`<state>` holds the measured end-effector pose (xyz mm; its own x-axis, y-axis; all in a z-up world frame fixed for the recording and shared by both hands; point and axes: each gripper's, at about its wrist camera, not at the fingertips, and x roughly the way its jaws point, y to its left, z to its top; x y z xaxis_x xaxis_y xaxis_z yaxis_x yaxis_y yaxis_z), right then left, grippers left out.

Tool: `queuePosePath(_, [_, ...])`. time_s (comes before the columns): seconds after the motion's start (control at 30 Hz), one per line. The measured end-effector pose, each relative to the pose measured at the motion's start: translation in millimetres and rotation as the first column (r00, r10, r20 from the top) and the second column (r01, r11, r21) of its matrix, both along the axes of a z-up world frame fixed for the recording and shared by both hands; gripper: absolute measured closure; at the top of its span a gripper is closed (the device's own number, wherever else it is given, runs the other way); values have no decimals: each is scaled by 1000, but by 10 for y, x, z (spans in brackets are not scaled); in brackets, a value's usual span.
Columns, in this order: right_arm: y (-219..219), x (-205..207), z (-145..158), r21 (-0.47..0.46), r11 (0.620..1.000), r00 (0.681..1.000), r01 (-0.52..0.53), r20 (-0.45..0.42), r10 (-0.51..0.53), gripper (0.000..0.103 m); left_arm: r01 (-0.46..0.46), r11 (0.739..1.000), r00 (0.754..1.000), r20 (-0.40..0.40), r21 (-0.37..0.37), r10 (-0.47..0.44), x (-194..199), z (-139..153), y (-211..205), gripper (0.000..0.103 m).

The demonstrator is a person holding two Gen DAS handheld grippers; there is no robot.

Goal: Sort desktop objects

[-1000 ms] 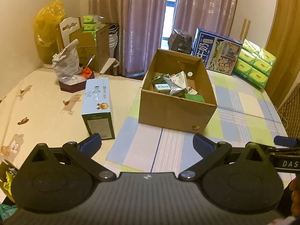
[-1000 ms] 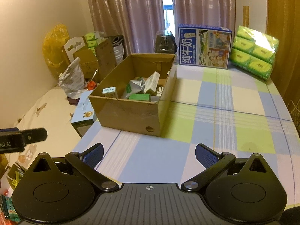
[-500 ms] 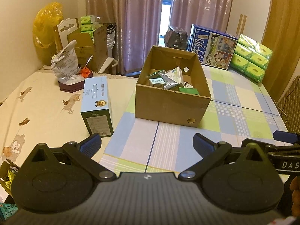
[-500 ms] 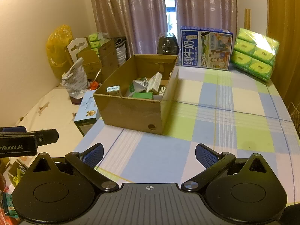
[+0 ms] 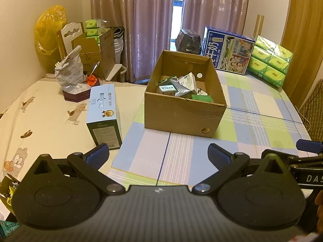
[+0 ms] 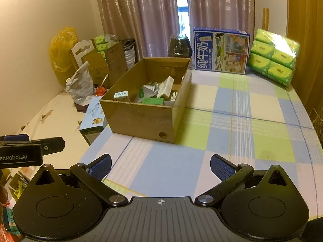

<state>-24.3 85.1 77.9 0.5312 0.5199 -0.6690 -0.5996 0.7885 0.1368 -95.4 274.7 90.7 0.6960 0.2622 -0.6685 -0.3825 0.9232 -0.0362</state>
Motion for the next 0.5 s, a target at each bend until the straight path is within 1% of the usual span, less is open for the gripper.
queuePosePath(0.37, [3, 13, -28, 0, 1000, 1000, 6, -6, -6, 2, 7, 1000, 1000, 1, -2, -7, 6, -8, -9, 1])
queuePosePath(0.5, [-2, 26, -52, 0, 1000, 1000, 13, -9, -13, 2, -1, 1000, 1000, 12, -14, 2, 1, -10, 2, 1])
